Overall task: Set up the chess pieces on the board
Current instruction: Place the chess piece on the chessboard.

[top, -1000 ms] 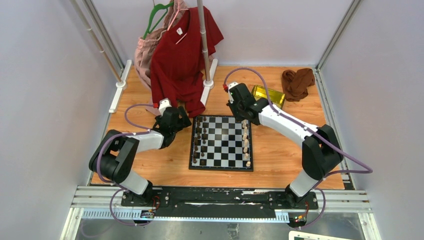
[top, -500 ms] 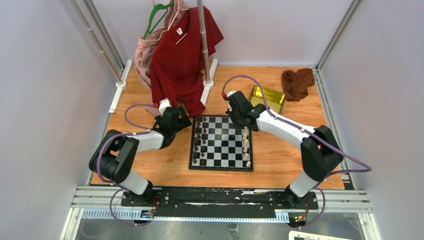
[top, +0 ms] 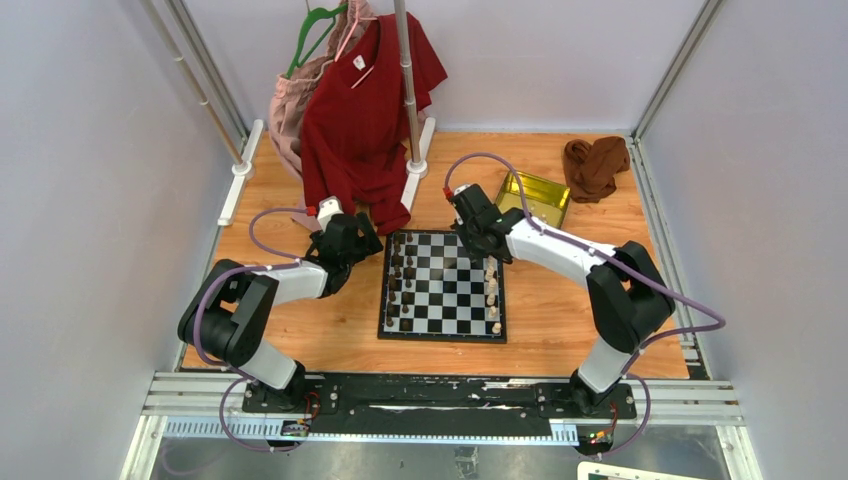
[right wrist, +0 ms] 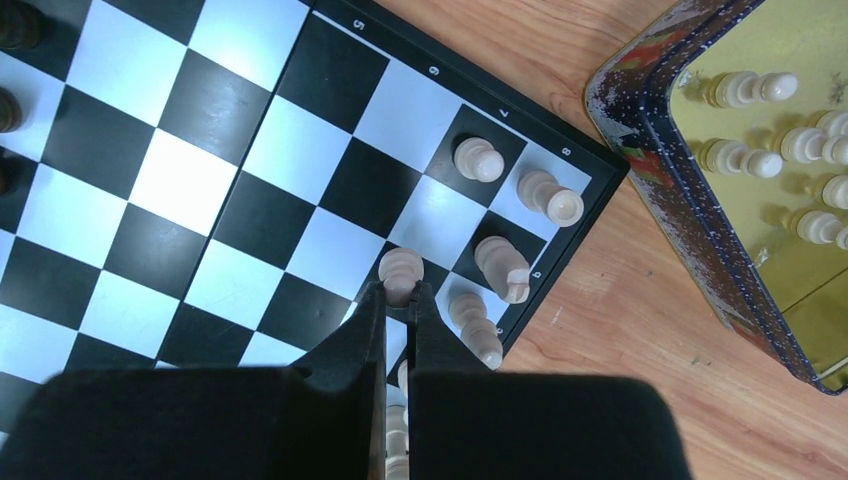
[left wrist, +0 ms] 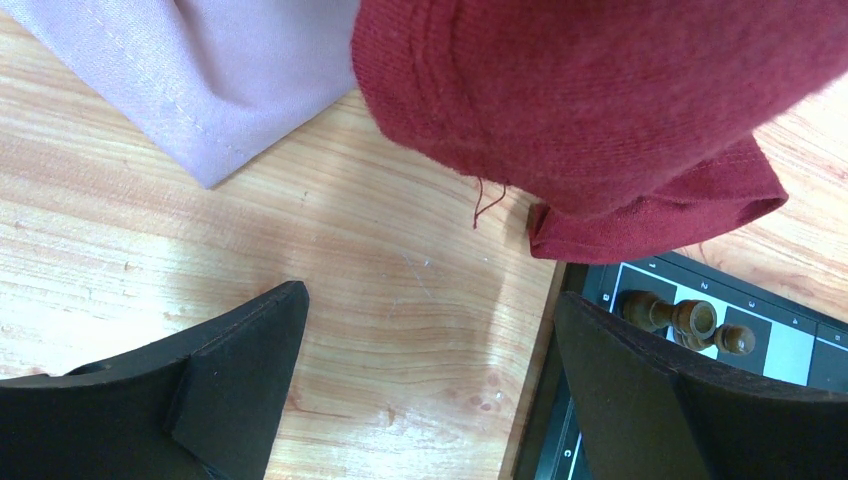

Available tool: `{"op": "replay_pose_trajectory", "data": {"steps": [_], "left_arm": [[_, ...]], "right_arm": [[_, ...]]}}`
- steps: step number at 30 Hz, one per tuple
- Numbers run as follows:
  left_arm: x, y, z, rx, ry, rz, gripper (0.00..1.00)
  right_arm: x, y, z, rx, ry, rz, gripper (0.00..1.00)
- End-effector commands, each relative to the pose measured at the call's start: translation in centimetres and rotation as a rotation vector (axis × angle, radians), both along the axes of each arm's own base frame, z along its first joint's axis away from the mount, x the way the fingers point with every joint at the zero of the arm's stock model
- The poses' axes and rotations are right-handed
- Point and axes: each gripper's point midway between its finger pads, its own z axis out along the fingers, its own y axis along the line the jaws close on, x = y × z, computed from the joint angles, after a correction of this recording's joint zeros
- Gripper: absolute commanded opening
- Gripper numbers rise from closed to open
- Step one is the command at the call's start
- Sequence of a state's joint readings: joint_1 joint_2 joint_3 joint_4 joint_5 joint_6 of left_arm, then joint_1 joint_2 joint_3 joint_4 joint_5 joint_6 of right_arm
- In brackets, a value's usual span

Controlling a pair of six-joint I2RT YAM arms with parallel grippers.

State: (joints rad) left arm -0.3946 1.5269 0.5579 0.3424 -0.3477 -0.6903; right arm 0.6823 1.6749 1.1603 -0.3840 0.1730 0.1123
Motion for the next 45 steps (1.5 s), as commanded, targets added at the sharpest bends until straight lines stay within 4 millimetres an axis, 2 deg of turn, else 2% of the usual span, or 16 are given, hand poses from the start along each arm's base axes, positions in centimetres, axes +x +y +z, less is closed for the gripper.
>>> {"op": "replay_pose_trajectory", "data": {"steps": [1,14,36,38,45], "left_arm": [[0.3,0.6,0.2,0.011,-0.015,0.018,1.00],[0.2,0.6,-0.3,0.015,-0.005,0.018,1.00],[0.2,0.6,-0.7,0.019,0.005,0.016,1.00],[0.2,0.6,-0.8,0.019,0.006,0.017,1.00],[0.2,0.5,-0.6,0.014,0.003,0.015,1.00]], "right_arm": [[0.9,-0.4,-0.2,0.023,0.004,-0.056,0.00],[1.4,-0.8,-1.6,0.030,0.030,-0.091,0.00],[1.7,-1.3,-2.7,0.030,0.049,-0.109,0.01],[1.6,-1.3,-2.8,0.029,0.051,-0.107,0.05],[1.7,-1.3,-2.3,0.037,0.042,-0.104,0.35]]}}
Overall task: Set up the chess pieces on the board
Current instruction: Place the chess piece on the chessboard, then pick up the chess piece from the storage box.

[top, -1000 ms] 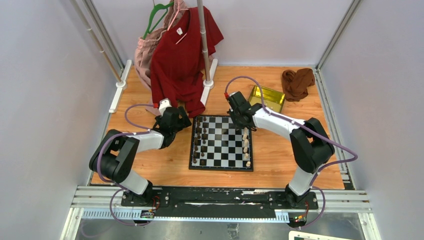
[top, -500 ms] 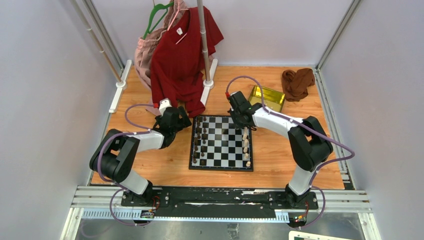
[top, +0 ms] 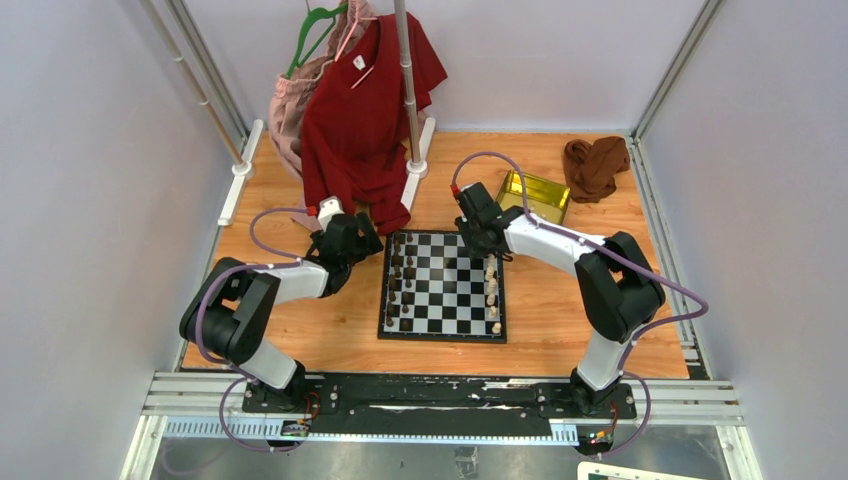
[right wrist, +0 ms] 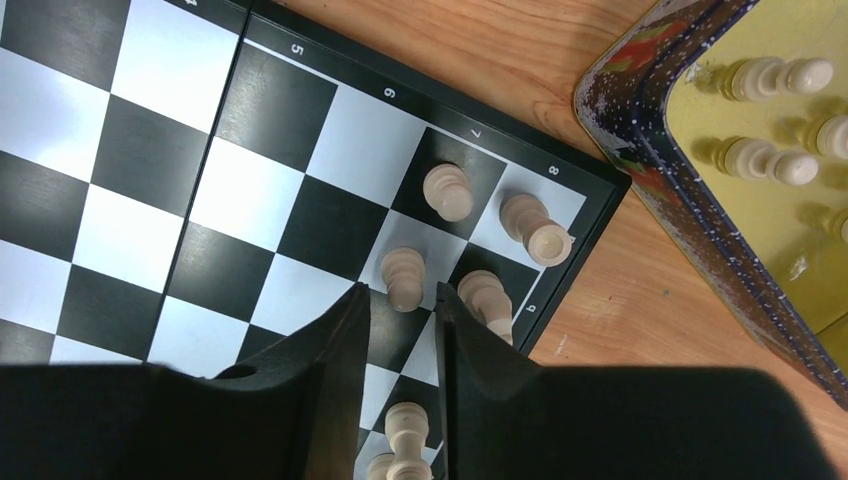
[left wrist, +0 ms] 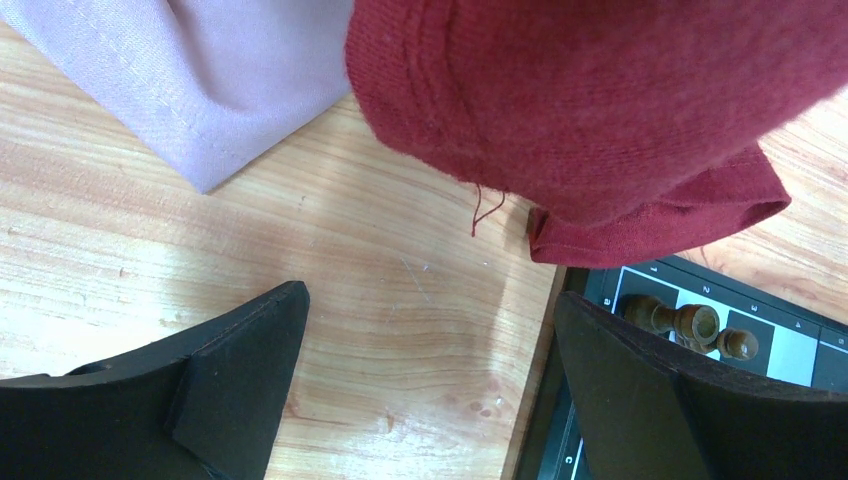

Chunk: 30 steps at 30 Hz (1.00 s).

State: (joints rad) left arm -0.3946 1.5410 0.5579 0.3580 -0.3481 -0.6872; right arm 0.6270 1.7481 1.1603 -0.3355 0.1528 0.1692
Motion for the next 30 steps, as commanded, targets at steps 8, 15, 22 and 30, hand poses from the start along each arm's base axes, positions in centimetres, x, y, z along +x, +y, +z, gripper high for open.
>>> {"op": "replay_pose_trajectory", "data": {"steps": [8,15,22,30], "left_arm": [[0.0,0.5,-0.4,0.009,0.005,0.014,1.00],[0.2,0.4,-0.2,0.006,0.000,0.016,1.00],[0.2,0.4,0.2,0.004,-0.010,0.015,1.00],[0.3,0.5,0.3,0.012,-0.012,0.016,1.00]], "right_arm": [[0.1,-0.1,1.4,0.031,-0.023,0.003,0.38],[0.5,0.5,6.1,0.080,-0.128,0.016,0.35],[4.2,-3.6,9.9,0.037,-0.258,-0.126,0.34],[9.8,-12.1,8.9,0.018,-0.243,-0.397,0.34]]}}
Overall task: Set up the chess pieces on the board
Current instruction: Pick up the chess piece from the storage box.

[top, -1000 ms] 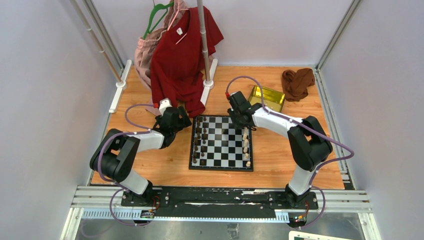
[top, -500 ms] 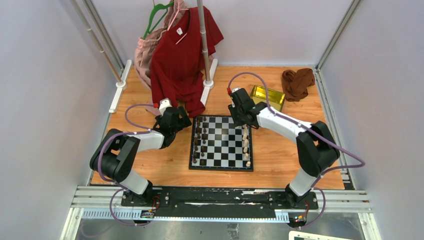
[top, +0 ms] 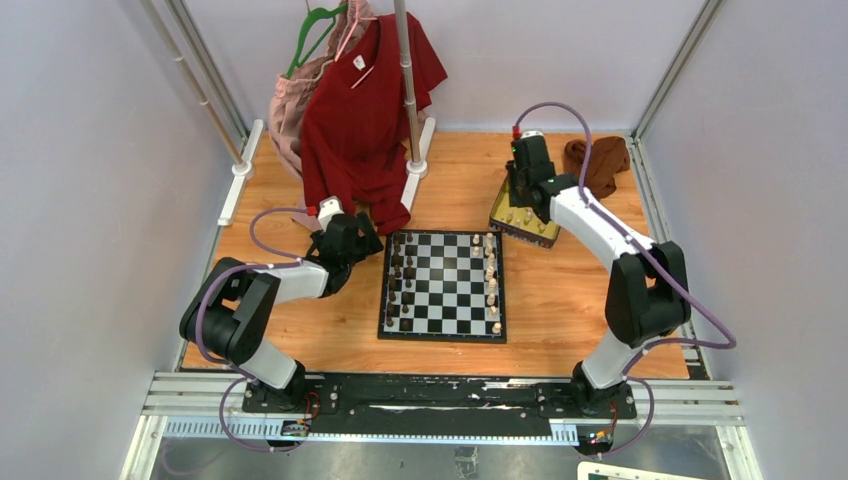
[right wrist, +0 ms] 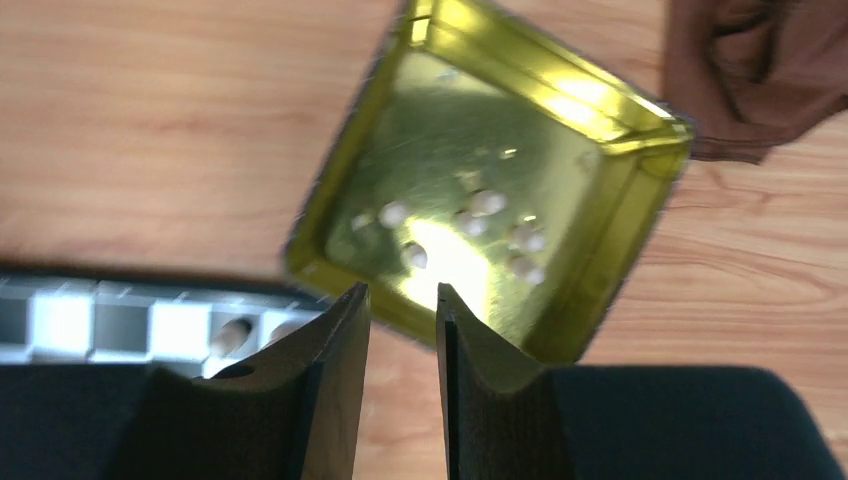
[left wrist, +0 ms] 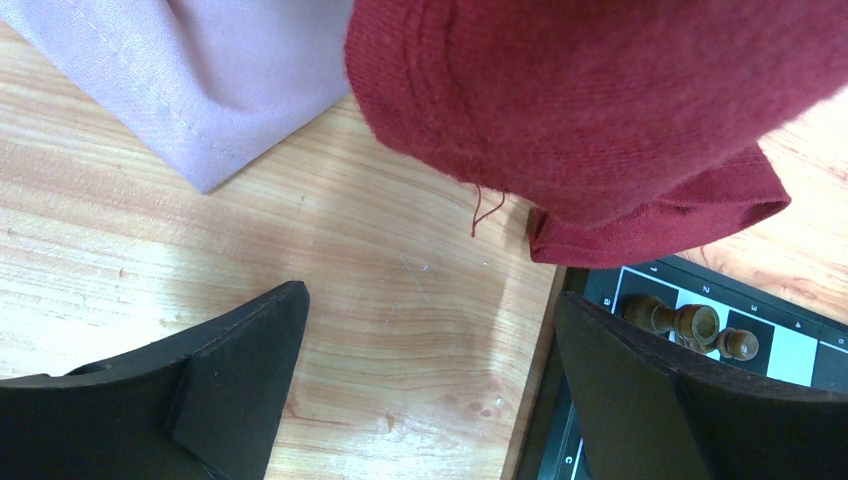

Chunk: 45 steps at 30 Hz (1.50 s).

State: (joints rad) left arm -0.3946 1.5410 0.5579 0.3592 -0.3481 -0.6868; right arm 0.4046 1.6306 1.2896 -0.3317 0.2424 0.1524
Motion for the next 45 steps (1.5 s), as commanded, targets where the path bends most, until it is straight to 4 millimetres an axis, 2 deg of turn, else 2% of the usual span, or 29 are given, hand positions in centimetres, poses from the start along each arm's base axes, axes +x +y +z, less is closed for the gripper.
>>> {"op": "replay_pose_trajectory", "data": {"steps": [1,5,14,28,36,38,42,45], "left_arm": [[0.3,0.5,0.2,0.013,-0.009,0.015,1.00],[0.5,0.4,-0.1,0.017,-0.002,0.014,1.00],[0.7,0.4,-0.7,0.024,0.012,0.016,1.00],[0.8,0.4,-1.7,0.034,0.037,0.018,1.00],[0.7,0.4,-1.8,0.036,0.039,0.018,1.00],[0.7,0.5,-1.8,0.035,0.039,0.020,1.00],[0.6,0.5,-1.8,0.034,0.038,0.019,1.00],[0.5,0.5,-1.7,0.035,0.037,0.021,1.00]], "right_arm": [[2.6,-4.7,-1.4,-0.010,0.027,-0.155,0.35],[4.0,-6.5,-3.6,-0.005,0.075,-0.204,0.35],[5.3,-7.4,-7.3,0.004,0.144,-0.227,0.35],[6.4,-7.2,-9.6,0.034,0.179,-0.210,0.33],[5.9,-7.3,-10.2,0.037,0.195,-0.212,0.26],[5.9,-7.2,-10.3,0.038,0.198,-0.211,0.20],[5.8,-7.3,-10.3,0.035,0.198,-0.212,0.02],[5.9,-7.4,-10.0,0.031,0.191,-0.213,0.00]]}}
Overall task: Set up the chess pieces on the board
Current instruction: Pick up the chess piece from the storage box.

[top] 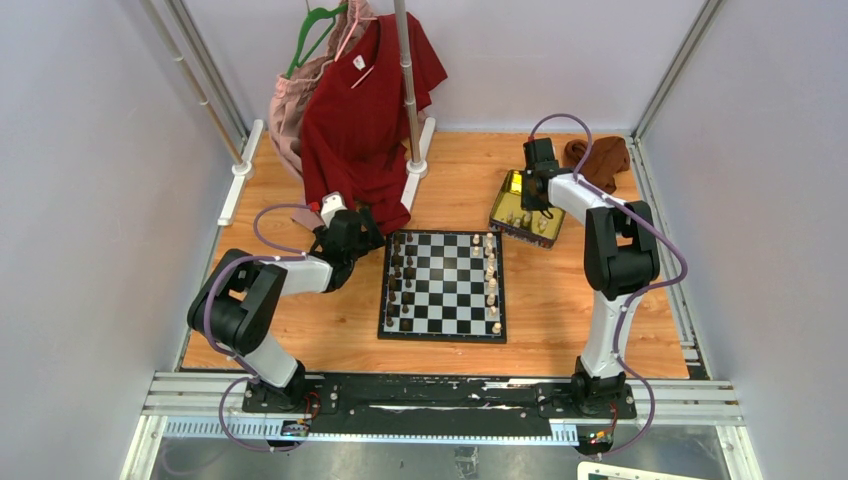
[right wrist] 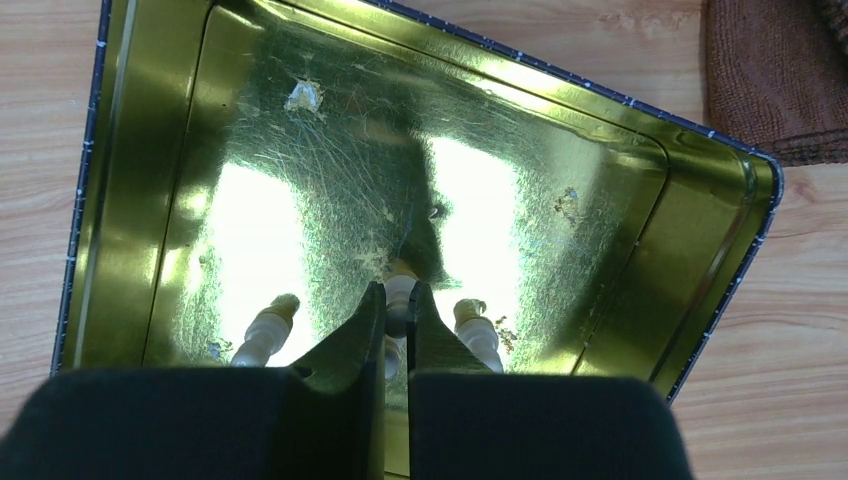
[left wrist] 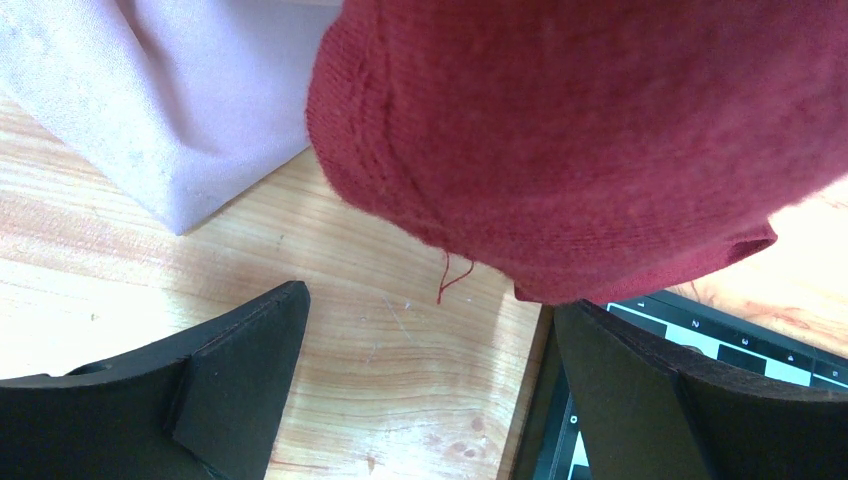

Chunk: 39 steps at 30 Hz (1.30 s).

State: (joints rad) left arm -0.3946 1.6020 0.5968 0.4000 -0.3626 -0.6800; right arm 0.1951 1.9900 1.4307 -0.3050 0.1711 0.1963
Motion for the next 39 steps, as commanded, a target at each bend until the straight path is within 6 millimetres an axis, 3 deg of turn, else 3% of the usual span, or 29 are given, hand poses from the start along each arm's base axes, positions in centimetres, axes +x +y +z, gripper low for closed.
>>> {"op": "replay_pose_trajectory", "data": {"steps": [1,17,23,30,39], "left_arm": [[-1.0,0.9,-1.7,0.028,0.058,0.014,1.00],[-0.9,0.9,-1.5,0.027,0.052,0.017,1.00],[-0.9,0.9,-1.3,0.024,0.048,0.018,1.00],[-1.1,1.0,-1.3,0.024,0.047,0.018,1.00],[-1.2,0.9,-1.0,0.013,0.041,0.017,1.00]], "right_arm": [[0.3,-0.6,0.5,0.003,-0.012,-0.019,0.00],[2.2,-0.2,6.0,0.026,-0.152,0.002,0.00],[1.7,1.5,8.1,0.045,-0.194,0.064,0.00],[-1.3,5.4,10.3,0.032,-0.214,0.178,0.00],[-7.7,10.8,10.5,0.008,-0.189,0.343,0.00]]}}
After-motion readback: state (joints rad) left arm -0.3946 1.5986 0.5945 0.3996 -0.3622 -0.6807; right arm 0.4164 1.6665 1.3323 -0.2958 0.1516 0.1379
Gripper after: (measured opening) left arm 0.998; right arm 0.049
